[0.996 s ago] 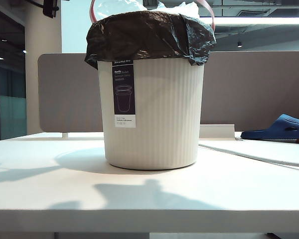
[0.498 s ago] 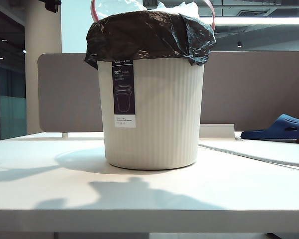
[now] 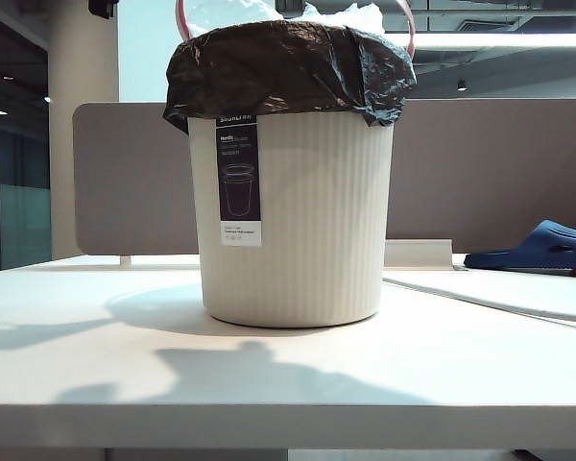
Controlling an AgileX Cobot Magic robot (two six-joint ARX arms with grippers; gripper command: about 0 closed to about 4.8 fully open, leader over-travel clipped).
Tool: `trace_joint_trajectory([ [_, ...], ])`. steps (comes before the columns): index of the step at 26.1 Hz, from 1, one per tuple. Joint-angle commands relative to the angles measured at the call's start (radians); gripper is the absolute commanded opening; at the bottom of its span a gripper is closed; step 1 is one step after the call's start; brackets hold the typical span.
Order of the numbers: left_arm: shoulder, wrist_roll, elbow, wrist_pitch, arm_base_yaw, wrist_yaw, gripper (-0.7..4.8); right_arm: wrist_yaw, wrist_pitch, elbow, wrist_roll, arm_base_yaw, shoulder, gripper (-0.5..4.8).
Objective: Open the ring lid of the trash can, pull out the black garbage bag inside, and place it on the table.
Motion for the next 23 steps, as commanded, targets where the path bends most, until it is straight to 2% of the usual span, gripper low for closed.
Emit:
trace_joint_trajectory([
  [1, 0.0, 0.0, 0.004, 0.038, -0.002, 0.0, 2.47, -0.052, 0.045, 0.006, 0.001, 0.002, 0.003, -0.01],
  [23, 0.015, -0.015, 0.005, 0.064, -0.002, 0.0, 2.47, -0.095, 0.093, 0.006, -0.004, 0.002, 0.041, -0.01],
])
